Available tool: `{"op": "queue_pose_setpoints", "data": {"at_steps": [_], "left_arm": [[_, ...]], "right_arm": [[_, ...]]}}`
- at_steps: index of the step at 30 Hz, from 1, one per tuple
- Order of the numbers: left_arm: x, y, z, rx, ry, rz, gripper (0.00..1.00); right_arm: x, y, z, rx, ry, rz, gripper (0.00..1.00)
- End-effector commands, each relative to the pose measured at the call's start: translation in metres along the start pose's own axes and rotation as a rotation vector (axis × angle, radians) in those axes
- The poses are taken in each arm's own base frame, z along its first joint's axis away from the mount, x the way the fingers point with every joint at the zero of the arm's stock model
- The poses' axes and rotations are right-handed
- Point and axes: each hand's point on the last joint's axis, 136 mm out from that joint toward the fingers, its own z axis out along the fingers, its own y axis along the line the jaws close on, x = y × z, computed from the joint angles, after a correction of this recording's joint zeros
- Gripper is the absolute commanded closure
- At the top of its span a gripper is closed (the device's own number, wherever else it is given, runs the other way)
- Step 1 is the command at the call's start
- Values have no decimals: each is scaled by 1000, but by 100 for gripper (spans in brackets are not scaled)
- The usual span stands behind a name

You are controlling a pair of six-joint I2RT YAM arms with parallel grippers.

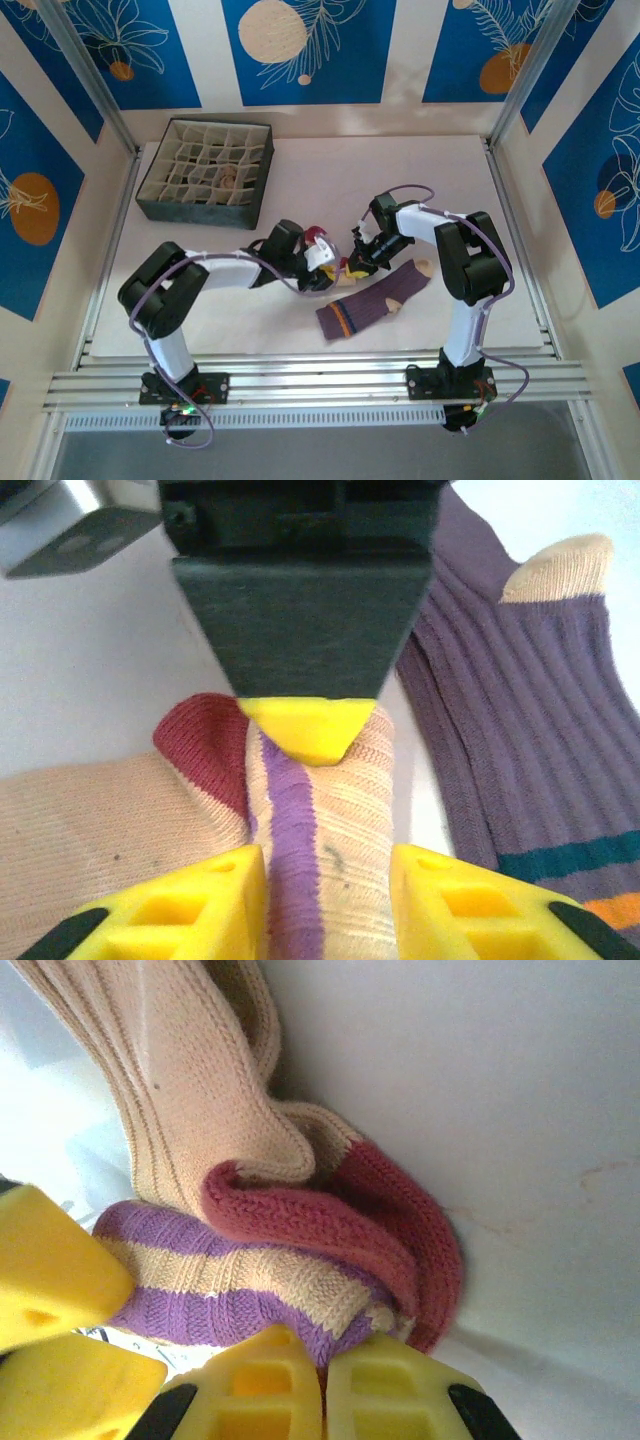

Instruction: Roll the socks

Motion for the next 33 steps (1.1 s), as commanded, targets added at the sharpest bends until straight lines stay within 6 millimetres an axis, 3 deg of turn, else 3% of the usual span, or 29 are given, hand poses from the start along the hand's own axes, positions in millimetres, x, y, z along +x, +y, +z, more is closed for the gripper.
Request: {"op": "queue_pose_setpoints", "data": {"at_steps": [1, 16, 26, 28, 33], "left_arm": [[-20, 5, -3, -161, -57, 235, 63], [-5, -13, 23, -267, 92, 520, 57], [36, 0, 43, -274, 267, 517, 55], [44, -1, 46, -253, 299, 484, 62], [54, -4, 51, -169, 338, 339, 97]], "right_arm": [[12, -32, 14, 134, 58, 52, 96], [17, -34, 15, 146, 83, 47, 98], [19, -29, 12, 124, 91, 42, 95], [20, -26, 10, 114, 89, 40, 92], [20, -15, 2, 34, 65, 31, 72]]}}
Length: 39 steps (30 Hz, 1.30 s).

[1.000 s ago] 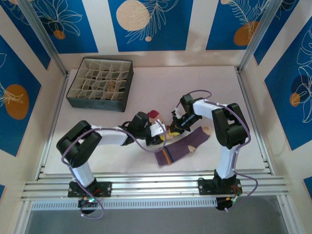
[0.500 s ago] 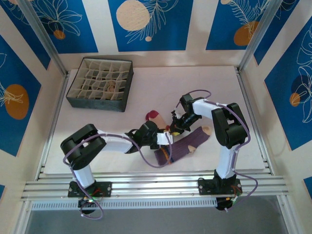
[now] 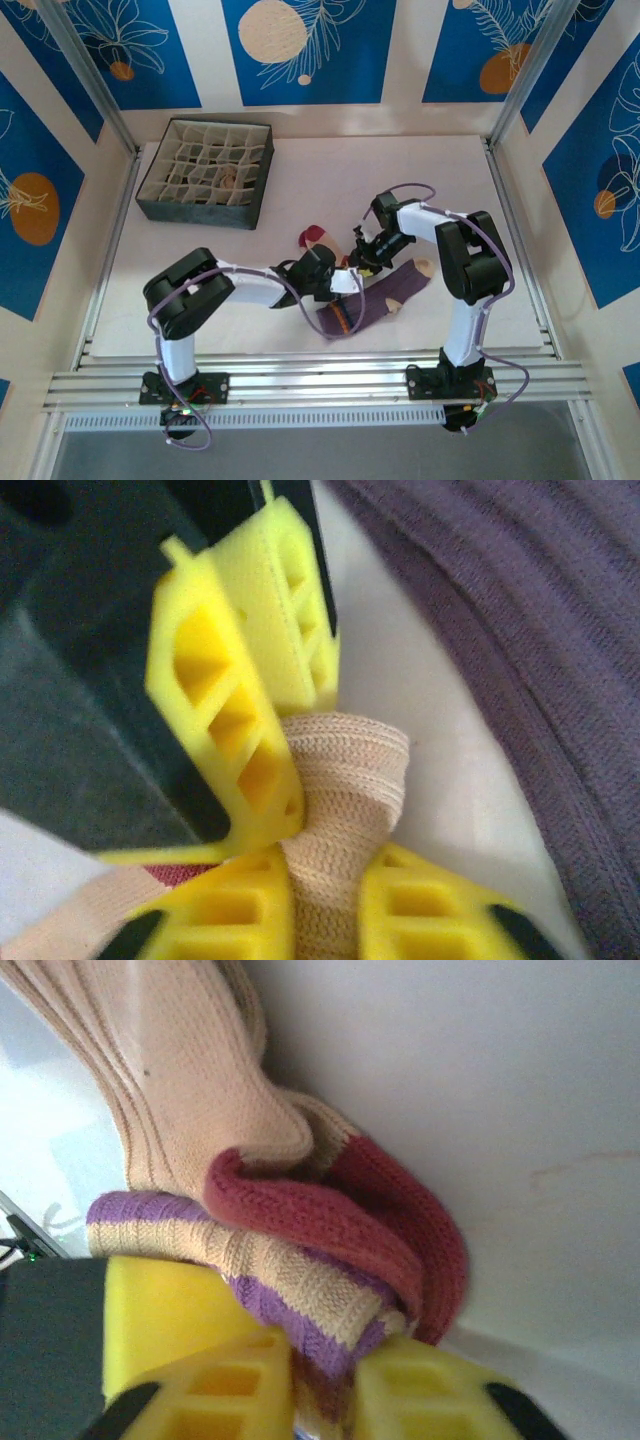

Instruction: Roll the socks

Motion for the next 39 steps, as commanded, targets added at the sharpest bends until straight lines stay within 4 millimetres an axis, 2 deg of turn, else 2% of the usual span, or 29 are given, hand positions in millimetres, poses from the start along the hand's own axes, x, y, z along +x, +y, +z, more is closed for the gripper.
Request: {"op": "queue_pose_setpoints", "data": {"at_steps": [1, 3, 5, 11, 16, 22, 28, 32, 39], "left_arm": [[37, -35, 10, 170, 120, -129, 100], [35, -38, 7, 220, 94, -192, 100], [32, -41, 2, 280, 58, -261, 100], [23, -42, -10, 441, -28, -458, 100], [22, -35, -16, 543, -64, -631, 100], [28, -24, -16, 607, -71, -808, 100], [39, -17, -9, 627, -35, -965, 100], [49, -12, -3, 623, -14, -1065, 100], [51, -8, -1, 616, -21, -1104, 100]], "right_arm": [[22, -5, 4, -10, 58, 40, 66], [20, -1, -2, -36, 30, 26, 56], [17, 3, -10, -44, -4, 5, 52], [9, 12, -32, -72, -112, -37, 50], [1, 14, -38, -102, -181, -54, 50], [-8, 18, -34, -144, -212, -80, 50], [-15, 26, -28, -208, -209, -109, 50], [-11, 33, -21, -224, -199, -143, 51], [-3, 24, -1, -221, -150, -130, 54]]}}
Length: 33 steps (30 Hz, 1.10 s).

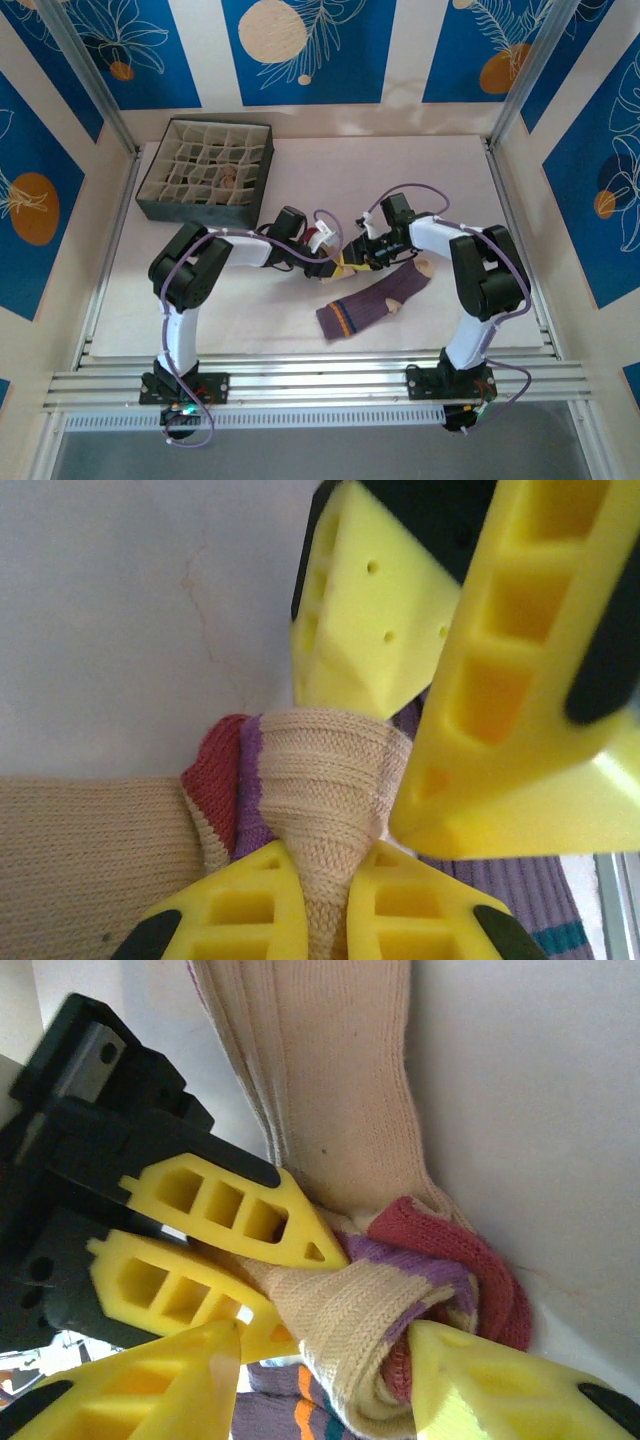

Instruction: Roll the socks

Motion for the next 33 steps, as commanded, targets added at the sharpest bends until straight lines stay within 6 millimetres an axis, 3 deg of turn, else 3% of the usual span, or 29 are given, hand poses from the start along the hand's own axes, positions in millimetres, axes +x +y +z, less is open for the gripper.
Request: {"op": "queue_pose_setpoints", "data": {"at_steps": [1, 6, 11, 18, 26, 33], "left_arm": [[44, 22, 5, -48, 100, -175, 100], [40, 21, 5, -36, 91, -178, 100], [38, 19, 5, -32, 88, -172, 100], [35, 16, 3, -25, 81, -152, 96], [15, 5, -11, -53, 45, -81, 74], [-12, -4, -36, -133, -20, -27, 66]], "right_arm": [[14, -4, 12, -36, 54, 29, 54], [19, -6, 22, -40, 85, 27, 62], [21, -5, 25, -43, 98, 25, 82], [23, -5, 26, -44, 110, 18, 98], [32, -12, 28, 18, 134, 24, 100], [38, -17, 33, 67, 154, 22, 100]]}}
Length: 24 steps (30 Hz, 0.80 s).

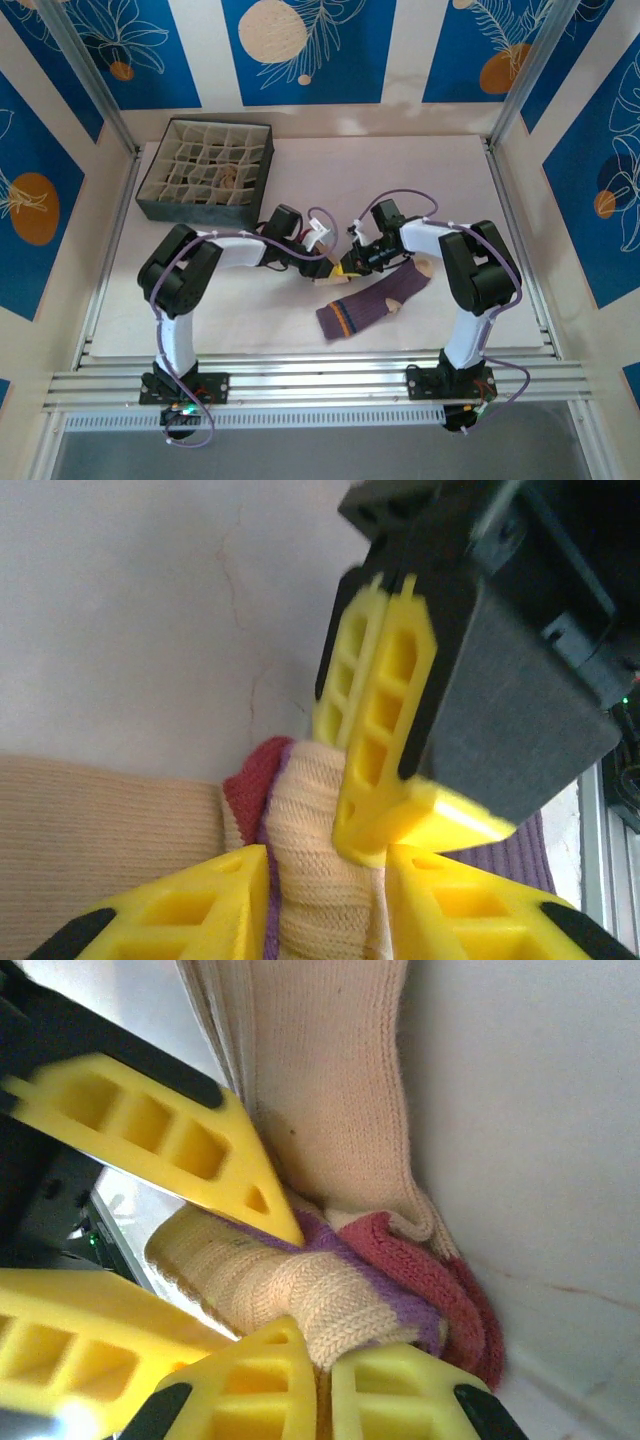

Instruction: Roll the socks

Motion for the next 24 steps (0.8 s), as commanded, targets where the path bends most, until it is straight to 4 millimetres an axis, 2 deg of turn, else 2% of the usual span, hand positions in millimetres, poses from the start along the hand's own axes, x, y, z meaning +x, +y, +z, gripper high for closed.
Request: {"op": "queue_pose_setpoints", "data": {"at_steps": [1, 4, 8, 16, 24], "left_arm": [[-12, 1, -21, -79, -43, 16, 65], [-15, 11, -33, -148, -74, -19, 64], [0, 36, -38, -236, -62, -120, 64], [20, 63, -17, -238, -5, -190, 65], [12, 82, 7, -186, 39, -143, 65]], "right_arm": [[22, -20, 11, 84, 78, 52, 100], [24, -20, 13, 99, 88, 49, 100], [27, -19, 15, 108, 99, 45, 100], [32, -13, 15, 109, 121, 45, 100], [39, -5, 8, 126, 196, 71, 100]]}}
